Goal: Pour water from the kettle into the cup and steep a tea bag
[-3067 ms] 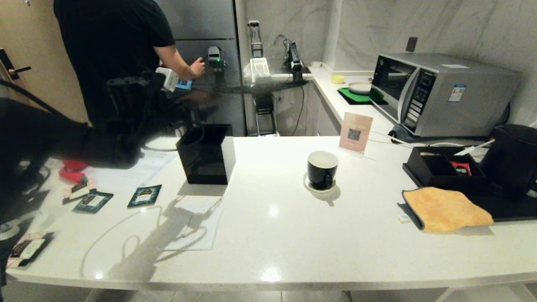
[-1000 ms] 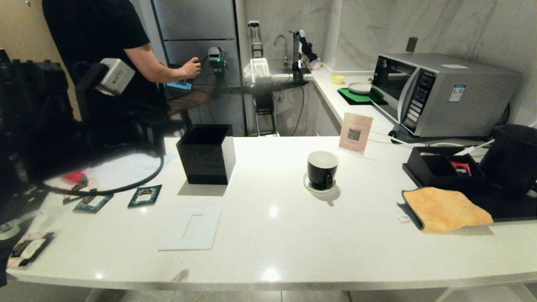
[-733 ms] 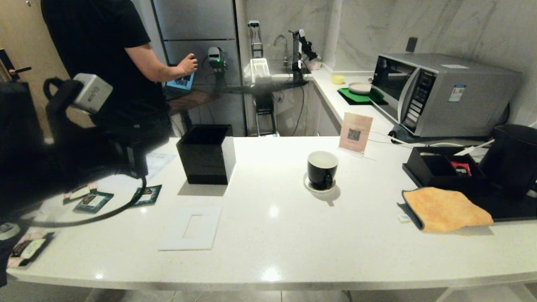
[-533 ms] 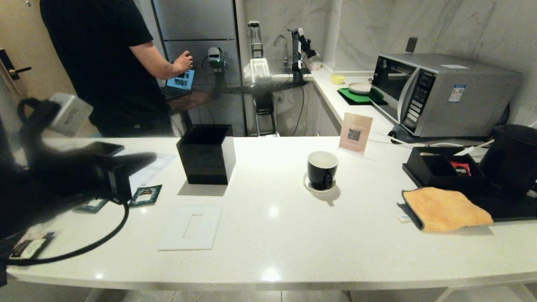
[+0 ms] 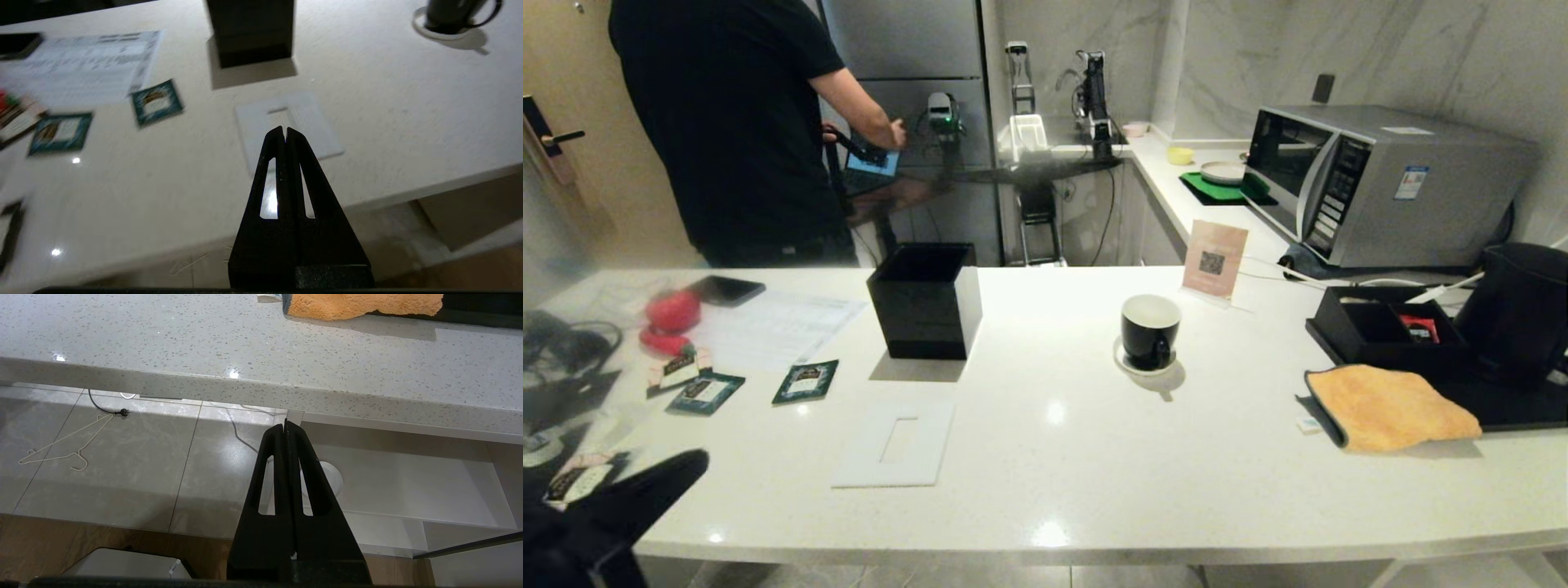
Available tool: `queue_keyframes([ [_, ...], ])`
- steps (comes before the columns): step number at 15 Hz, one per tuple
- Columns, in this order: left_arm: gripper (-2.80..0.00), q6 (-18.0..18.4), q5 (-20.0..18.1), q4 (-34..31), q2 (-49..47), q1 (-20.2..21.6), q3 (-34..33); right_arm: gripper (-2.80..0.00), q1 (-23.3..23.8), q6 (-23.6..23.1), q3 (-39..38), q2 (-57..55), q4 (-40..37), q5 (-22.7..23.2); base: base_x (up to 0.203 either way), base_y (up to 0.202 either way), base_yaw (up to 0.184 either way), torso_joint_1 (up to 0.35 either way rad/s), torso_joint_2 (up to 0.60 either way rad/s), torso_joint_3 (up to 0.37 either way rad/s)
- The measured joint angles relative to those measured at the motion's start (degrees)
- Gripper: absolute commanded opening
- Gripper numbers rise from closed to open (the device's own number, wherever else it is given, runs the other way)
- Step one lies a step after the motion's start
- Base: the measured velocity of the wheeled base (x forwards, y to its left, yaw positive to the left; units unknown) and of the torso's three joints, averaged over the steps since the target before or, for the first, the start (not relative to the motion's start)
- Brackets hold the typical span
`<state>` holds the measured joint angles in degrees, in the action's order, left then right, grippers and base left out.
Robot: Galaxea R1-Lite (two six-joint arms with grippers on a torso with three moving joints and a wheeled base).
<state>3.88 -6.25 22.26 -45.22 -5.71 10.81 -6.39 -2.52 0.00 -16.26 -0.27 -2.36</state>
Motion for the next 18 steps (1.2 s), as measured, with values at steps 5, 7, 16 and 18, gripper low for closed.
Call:
queue_keyframes([
  [5, -2.8, 0.22, 0.44, -7.7, 19.89, 6.29, -9.67, -2.8, 0.0, 0.02, 0.0, 0.0, 0.0, -0.03, 0.0, 0.0, 0.0, 0.0, 0.0, 0.0],
  [7, -2.8, 0.22, 1.83, -13.46, 26.78, 6.41, -10.32, -2.8, 0.0, 0.0, 0.0, 0.0, 0.02, -0.02, 0.0, 0.0, 0.0, 0.0, 0.0, 0.0],
  [16, -2.8, -1.88, 6.23, -21.25, 44.59, 5.61, -10.81, -2.8, 0.0, 0.07, 0.0, 0.0, 0.02, -0.06, 0.0, 0.0, 0.0, 0.0, 0.0, 0.0],
  [18, -2.8, -1.88, 6.2, -21.24, 45.04, 5.61, -10.81, -2.8, 0.0, 0.07, 0.0, 0.0, 0.0, -0.02, 0.0, 0.0, 0.0, 0.0, 0.0, 0.0],
])
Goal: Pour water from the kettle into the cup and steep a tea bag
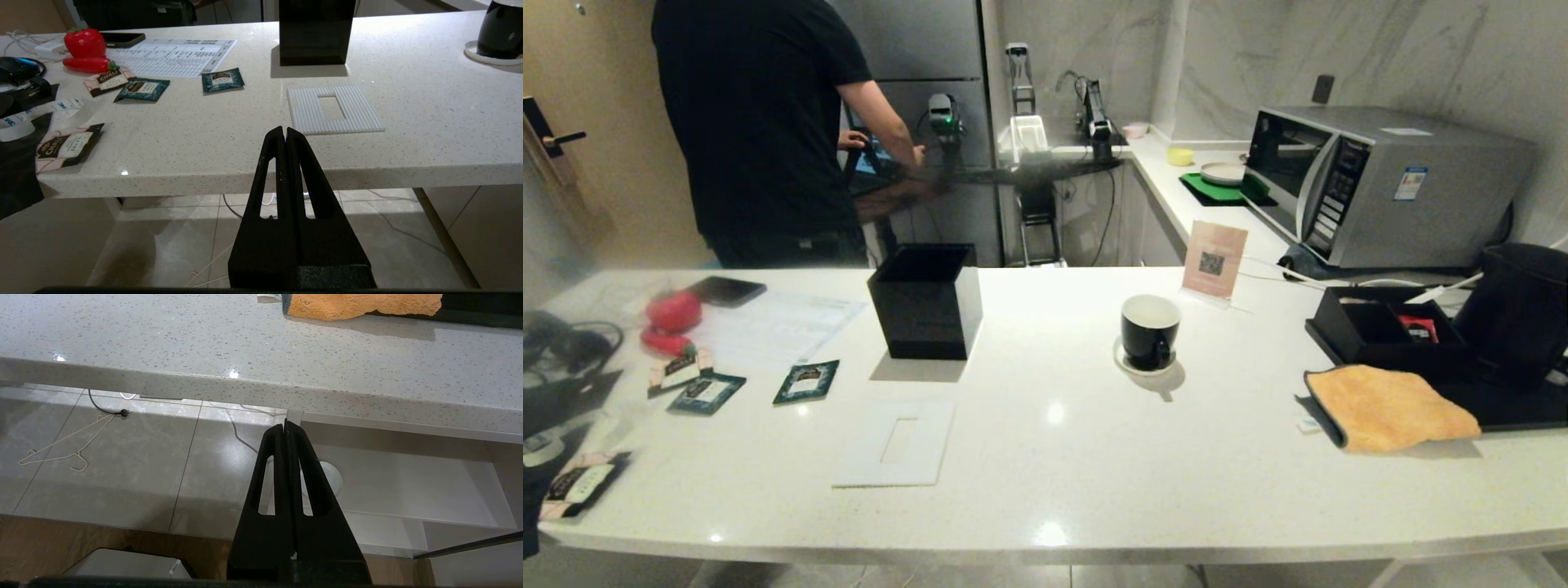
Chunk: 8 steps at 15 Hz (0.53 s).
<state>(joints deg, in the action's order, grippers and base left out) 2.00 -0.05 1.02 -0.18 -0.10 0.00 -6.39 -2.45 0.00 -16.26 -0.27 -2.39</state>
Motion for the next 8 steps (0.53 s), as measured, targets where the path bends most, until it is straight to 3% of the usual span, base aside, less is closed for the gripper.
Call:
queue_keyframes([
  [8, -2.8, -0.07, 0.15, 0.02, 0.18, -0.01, 0.0, -2.8, 0.0, -0.02, 0.0, 0.0, 0.0, 0.0, 0.0, 0.0, 0.0, 0.0, 0.0, 0.0],
])
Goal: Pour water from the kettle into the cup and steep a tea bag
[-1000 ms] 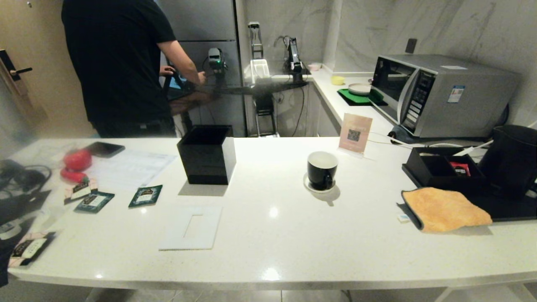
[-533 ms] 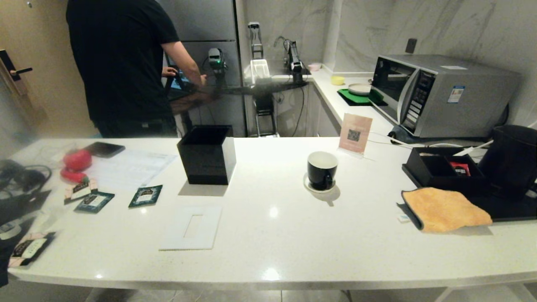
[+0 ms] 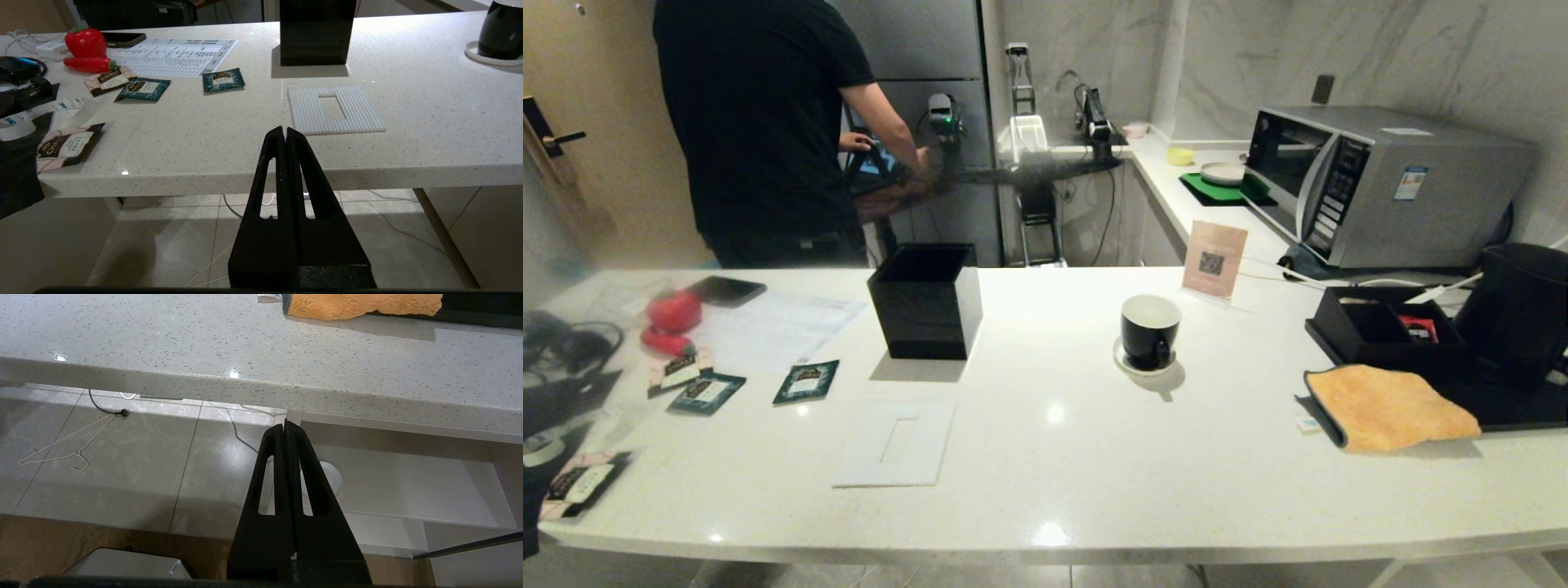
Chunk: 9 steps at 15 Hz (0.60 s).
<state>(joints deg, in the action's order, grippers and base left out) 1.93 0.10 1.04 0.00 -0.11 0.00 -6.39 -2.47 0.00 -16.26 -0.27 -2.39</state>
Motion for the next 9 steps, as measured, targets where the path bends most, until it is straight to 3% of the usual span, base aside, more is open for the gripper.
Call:
queue_keyframes([
  [6, -2.8, 0.13, -0.02, 0.01, -2.34, -0.07, 0.13, -2.8, -0.02, -0.01, 0.0, 0.0, 0.01, 0.02, 0.0, 0.0, 0.0, 0.0, 0.0, 0.0],
  [9, -2.8, -1.68, 0.16, 0.22, -6.84, -0.36, 1.84, -2.8, -0.02, 0.0, 0.0, 0.0, 0.0, 0.0, 0.0, 0.0, 0.0, 0.0, 0.0, 0.0],
])
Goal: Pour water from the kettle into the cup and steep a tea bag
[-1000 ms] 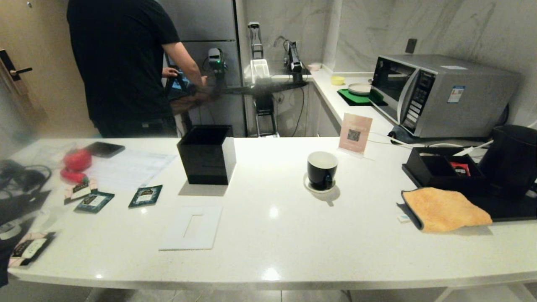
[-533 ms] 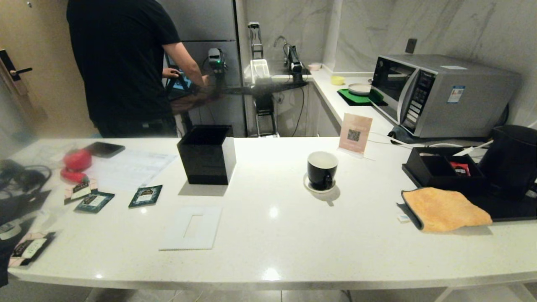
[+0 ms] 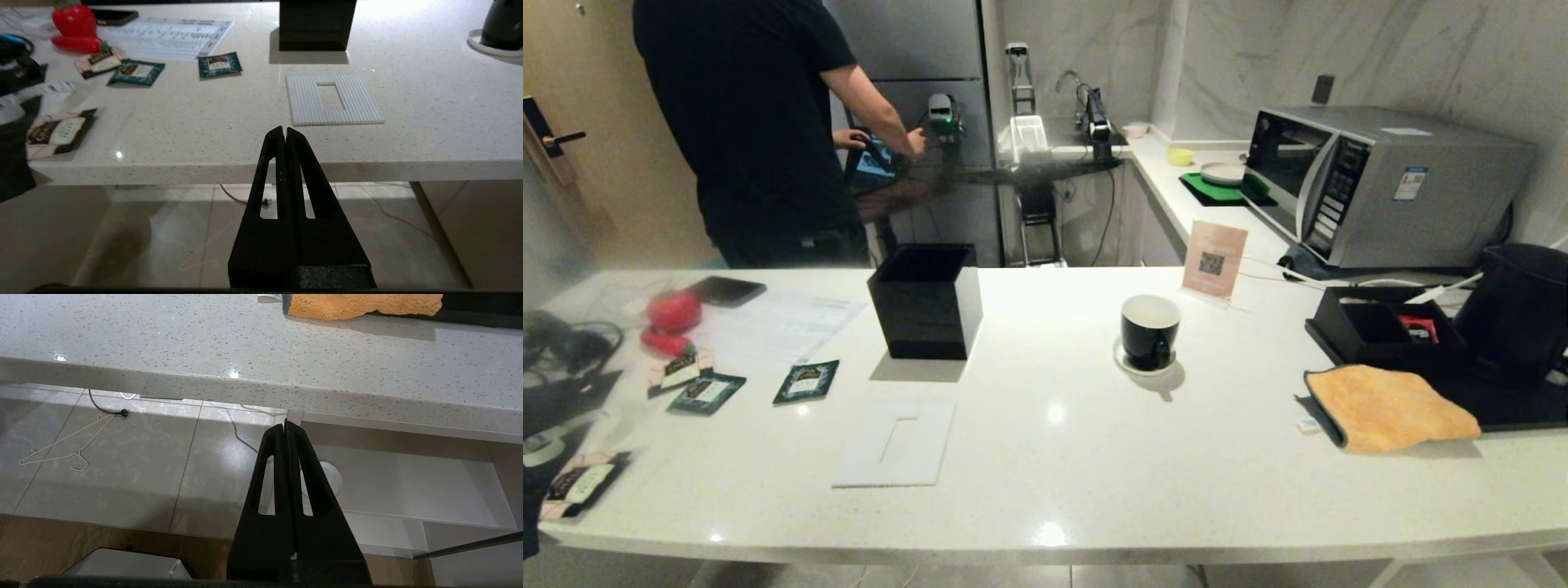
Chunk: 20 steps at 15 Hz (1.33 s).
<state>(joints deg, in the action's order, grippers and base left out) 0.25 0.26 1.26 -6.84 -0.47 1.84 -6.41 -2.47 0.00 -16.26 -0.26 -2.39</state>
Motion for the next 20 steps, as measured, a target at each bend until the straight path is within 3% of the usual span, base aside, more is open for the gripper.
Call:
queue_keyframes([
  [3, -2.8, -1.15, 0.7, 0.0, -6.63, -2.69, 3.02, -2.8, 0.02, 0.0, 0.0, 0.0, 0.02, -0.02, 0.0, 0.0, 0.0, 0.0, 0.0, 0.0],
  [6, -2.8, -2.78, 5.19, -0.05, -15.04, -7.65, 6.47, -2.8, 0.02, 0.0, 0.0, 0.0, 0.02, 0.0, 0.0, 0.0, 0.0, 0.0, 0.0, 0.0],
  [9, -2.8, -6.75, 9.03, -0.05, -24.03, -10.78, 10.01, -2.8, 0.02, 0.03, 0.0, 0.0, 0.0, -0.01, 0.0, 0.0, 0.0, 0.0, 0.0, 0.0],
  [13, -2.8, -9.87, 10.7, -0.04, -35.99, -11.66, 14.77, -2.8, 0.02, 0.0, 0.0, 0.0, 0.02, 0.0, 0.0, 0.0, 0.0, 0.0, 0.0, 0.0],
  [20, -2.8, -9.87, 9.78, 0.11, -56.84, -11.71, 27.36, -2.8, 0.02, -0.03, 0.0, 0.0, 0.0, -0.02, 0.0, 0.0, 0.0, 0.0, 0.0, 0.0],
])
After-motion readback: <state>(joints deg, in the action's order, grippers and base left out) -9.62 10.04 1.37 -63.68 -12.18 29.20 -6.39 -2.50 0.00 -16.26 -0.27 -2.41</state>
